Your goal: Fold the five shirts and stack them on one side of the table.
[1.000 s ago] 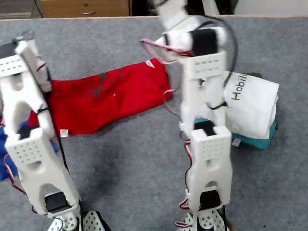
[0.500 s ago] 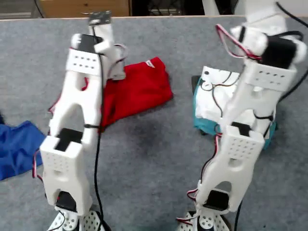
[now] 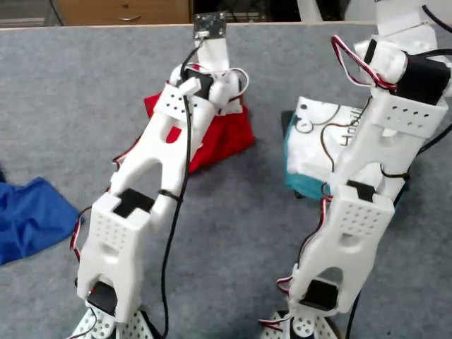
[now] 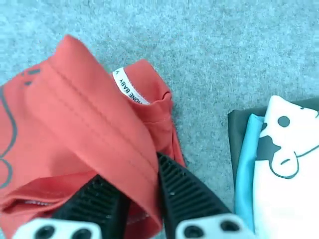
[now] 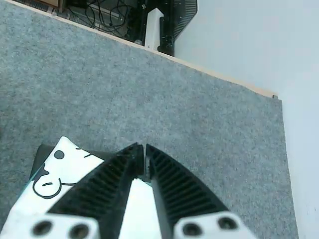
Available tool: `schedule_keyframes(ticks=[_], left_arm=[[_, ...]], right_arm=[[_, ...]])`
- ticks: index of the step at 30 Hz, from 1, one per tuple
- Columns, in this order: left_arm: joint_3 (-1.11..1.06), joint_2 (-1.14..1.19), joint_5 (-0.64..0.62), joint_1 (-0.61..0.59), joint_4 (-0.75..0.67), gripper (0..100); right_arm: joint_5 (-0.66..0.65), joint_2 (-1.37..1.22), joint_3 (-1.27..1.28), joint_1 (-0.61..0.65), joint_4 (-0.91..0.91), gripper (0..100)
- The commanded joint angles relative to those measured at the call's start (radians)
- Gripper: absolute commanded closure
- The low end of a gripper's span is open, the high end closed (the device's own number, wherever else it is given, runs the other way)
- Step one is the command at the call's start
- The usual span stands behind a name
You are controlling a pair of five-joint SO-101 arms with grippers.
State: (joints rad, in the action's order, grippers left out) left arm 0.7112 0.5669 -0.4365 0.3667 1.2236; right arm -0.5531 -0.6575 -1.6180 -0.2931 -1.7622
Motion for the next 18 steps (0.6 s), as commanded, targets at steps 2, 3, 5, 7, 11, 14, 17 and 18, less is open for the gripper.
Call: schedule_keyframes(ticks=[2,3,5,7,11,14,17,18], left_arm=[[0.071,-0.011,-0.117,0.012,-0.02,82],[0.082,-0.012,-0.147,0.012,-0.02,78],[0.113,-0.021,-0.173,0.008,-0.008,74],[0.179,-0.031,-0.17,-0.031,0.046,74],[0.406,-0.078,-0.12,-0.219,0.25,79],[0.549,-0.083,-0.02,-0.412,0.368,89],[0.625,-0.081,0.098,-0.624,0.473,98],[0.627,-0.081,0.127,-0.688,0.511,96]], right_arm=[[-0.008,0.068,-0.021,0.021,0.002,98.0],[-0.008,0.067,-0.021,0.029,0.002,98.0],[-0.008,0.05,-0.021,0.043,0.002,97.9],[-0.009,0.027,-0.021,0.063,0.002,97.9],[0.0,-0.005,-0.021,0.204,-0.002,97.9],[0.061,-0.048,0.016,0.39,0.003,97.9],[0.118,-0.114,0.09,0.592,0.06,97.9],[0.141,-0.148,0.133,0.649,0.097,97.9]])
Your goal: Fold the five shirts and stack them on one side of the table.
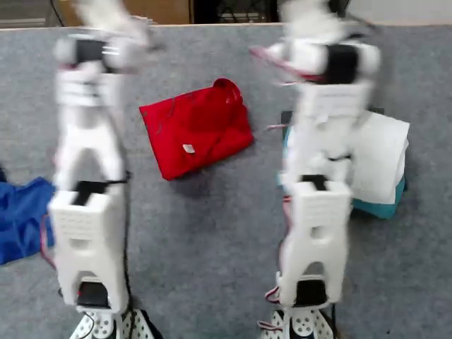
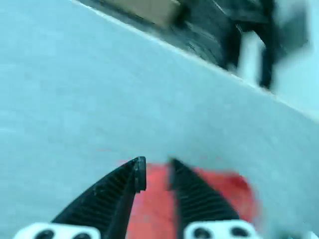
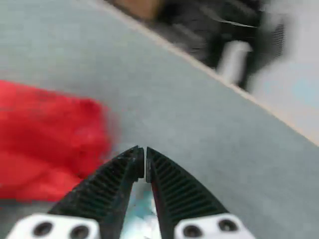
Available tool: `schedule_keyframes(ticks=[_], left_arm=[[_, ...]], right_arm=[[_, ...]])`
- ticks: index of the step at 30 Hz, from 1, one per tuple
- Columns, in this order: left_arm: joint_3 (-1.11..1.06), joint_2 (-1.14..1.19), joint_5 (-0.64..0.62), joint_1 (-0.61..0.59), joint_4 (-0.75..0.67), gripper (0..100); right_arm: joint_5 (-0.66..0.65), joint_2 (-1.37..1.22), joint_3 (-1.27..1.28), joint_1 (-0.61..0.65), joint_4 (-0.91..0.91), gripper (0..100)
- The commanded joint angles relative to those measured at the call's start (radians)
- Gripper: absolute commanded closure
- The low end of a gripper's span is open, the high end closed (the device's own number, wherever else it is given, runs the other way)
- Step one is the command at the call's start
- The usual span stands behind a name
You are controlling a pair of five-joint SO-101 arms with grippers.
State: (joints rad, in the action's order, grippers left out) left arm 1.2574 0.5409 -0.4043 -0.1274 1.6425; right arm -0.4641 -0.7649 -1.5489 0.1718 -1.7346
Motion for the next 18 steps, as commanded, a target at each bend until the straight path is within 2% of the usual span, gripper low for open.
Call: schedule_keyframes(ticks=[1,5,7,12,15,18], left_arm=[[0.079,-0.055,0.12,-0.254,0.12,97],[-0.062,-0.06,0.207,-0.437,0.12,97],[-0.191,-0.066,0.273,-0.469,0.12,97],[-0.567,-0.207,0.278,-0.493,0.106,97],[-0.819,-0.394,0.285,-0.489,-0.018,97],[-1.15,-0.568,0.287,-0.455,-0.199,97]], right_arm=[[0.086,-0.079,0.099,0.232,0.118,98.1],[0.178,-0.211,0.159,0.371,0.284,98.2],[0.173,-0.274,0.173,0.42,0.344,98.0],[0.098,-0.417,0.166,0.425,0.359,98.3],[0.1,-0.443,0.13,0.391,0.313,98.3],[0.094,-0.443,0.09,0.365,0.301,98.3]])
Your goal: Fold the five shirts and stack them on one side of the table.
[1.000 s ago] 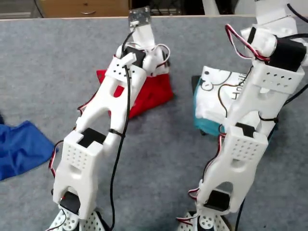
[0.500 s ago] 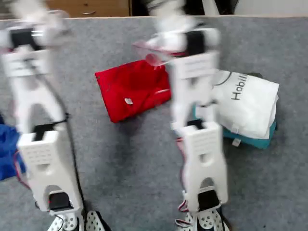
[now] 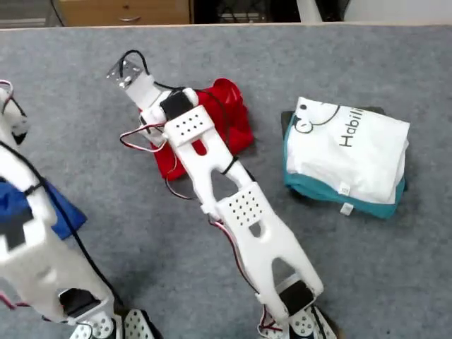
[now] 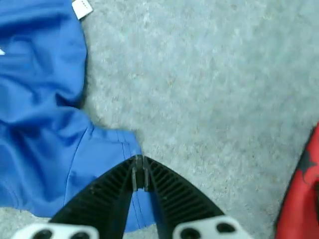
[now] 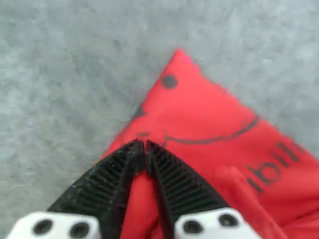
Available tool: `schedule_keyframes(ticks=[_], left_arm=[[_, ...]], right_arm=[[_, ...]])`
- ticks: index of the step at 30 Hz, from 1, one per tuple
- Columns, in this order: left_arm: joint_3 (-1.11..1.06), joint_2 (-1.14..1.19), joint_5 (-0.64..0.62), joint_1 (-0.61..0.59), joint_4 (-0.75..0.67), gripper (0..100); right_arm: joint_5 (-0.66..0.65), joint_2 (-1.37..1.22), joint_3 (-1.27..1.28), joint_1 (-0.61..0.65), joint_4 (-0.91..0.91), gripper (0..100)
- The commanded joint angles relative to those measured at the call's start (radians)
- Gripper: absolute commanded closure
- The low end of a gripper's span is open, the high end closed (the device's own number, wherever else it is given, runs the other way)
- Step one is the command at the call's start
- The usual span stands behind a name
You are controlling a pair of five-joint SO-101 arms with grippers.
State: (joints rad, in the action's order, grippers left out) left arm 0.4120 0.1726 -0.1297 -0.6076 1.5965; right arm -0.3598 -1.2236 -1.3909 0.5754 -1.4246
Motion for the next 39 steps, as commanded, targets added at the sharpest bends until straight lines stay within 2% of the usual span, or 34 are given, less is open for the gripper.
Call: schedule_keyframes(ticks=[1,4,8,12,17,20,25,27,31,35,39], left_arm=[[-0.424,-0.241,0.012,0.042,-0.23,97],[-0.717,-0.348,0.003,0.125,-0.422,97],[-0.894,-0.399,-0.055,0.211,-0.569,97],[-0.898,-0.4,-0.097,0.245,-0.534,97],[-0.921,-0.399,-0.097,0.245,-0.542,97],[-0.923,-0.397,-0.095,0.245,-0.543,97],[-0.924,-0.397,-0.095,0.243,-0.543,97],[-0.924,-0.397,-0.095,0.246,-0.542,97],[-0.924,-0.396,-0.101,0.251,-0.542,97],[-0.963,-0.396,-0.101,0.251,-0.583,97],[-1.009,-0.397,-0.101,0.251,-0.649,97]], right_arm=[[-0.011,0.018,-0.071,-0.052,-0.011,98.3],[-0.012,0.015,-0.073,-0.101,-0.041,98.3],[-0.092,0.019,-0.082,-0.161,-0.178,98.3],[-0.18,0.028,-0.116,-0.226,-0.344,98.3],[-0.183,0.108,-0.101,-0.365,-0.344,98.3],[-0.184,0.213,0.019,-0.442,-0.344,98.3],[-0.186,0.49,0.39,-0.517,-0.342,98.3],[-0.187,0.604,0.495,-0.502,-0.324,98.3],[-0.18,0.693,0.578,-0.35,-0.196,98.0],[-0.178,0.601,0.618,-0.227,0.023,98.0],[-0.18,0.446,0.602,-0.241,0.112,98.3]])
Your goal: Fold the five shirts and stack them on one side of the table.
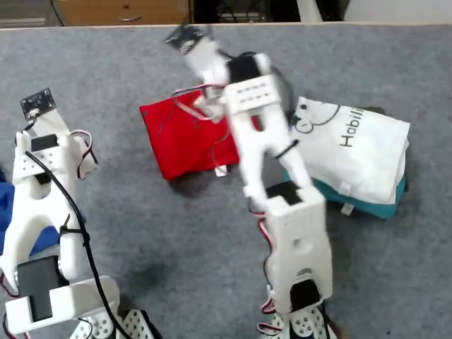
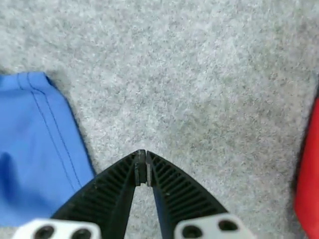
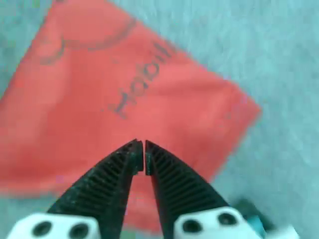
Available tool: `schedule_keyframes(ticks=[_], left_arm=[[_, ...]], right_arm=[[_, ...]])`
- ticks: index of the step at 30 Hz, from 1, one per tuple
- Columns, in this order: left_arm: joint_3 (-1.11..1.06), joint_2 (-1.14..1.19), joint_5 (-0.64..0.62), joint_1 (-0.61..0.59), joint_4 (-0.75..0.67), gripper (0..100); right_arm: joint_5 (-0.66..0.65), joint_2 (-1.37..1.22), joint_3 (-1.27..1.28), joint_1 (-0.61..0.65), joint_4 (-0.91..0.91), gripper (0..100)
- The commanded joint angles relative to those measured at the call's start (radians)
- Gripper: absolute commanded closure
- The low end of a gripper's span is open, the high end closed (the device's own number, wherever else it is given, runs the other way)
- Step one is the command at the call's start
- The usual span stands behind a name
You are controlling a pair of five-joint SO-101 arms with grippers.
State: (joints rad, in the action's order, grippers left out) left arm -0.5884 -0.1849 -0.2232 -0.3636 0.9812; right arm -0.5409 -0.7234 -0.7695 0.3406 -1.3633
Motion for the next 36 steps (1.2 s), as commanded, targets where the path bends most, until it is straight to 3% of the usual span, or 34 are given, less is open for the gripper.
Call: schedule_keyframes(ticks=[1,9,14,21,25,28,31,33,36], left_arm=[[-0.012,-0.043,-0.008,0.007,-0.034,97],[-0.01,-0.044,-0.005,0.007,-0.034,97],[-0.013,-0.041,-0.005,0.005,-0.038,97],[-0.013,-0.041,-0.003,0.005,-0.038,97],[-0.013,-0.041,-0.003,0.007,-0.037,97],[-0.013,-0.041,-0.005,0.008,-0.04,97],[-0.015,-0.041,-0.006,0.008,-0.038,97],[-0.015,-0.041,-0.005,0.008,-0.037,97],[-0.015,-0.041,-0.003,0.005,-0.034,97]], right_arm=[[0.0,-0.081,-0.041,-0.02,0.021,98.3],[-0.025,-0.16,-0.239,-0.092,-0.41,98.3],[-0.014,0.018,-0.068,-0.158,-0.407,98.3],[-0.107,0.269,0.529,-0.213,-0.299,98.3],[-0.081,0.328,0.499,-0.261,-0.252,98.3],[0.015,0.374,0.337,-0.222,-0.287,98.0],[0.201,0.335,0.22,-0.126,-0.287,96.9],[0.354,0.274,0.179,-0.066,-0.267,90.4],[0.562,0.148,0.119,-0.017,-0.255,72.3]])
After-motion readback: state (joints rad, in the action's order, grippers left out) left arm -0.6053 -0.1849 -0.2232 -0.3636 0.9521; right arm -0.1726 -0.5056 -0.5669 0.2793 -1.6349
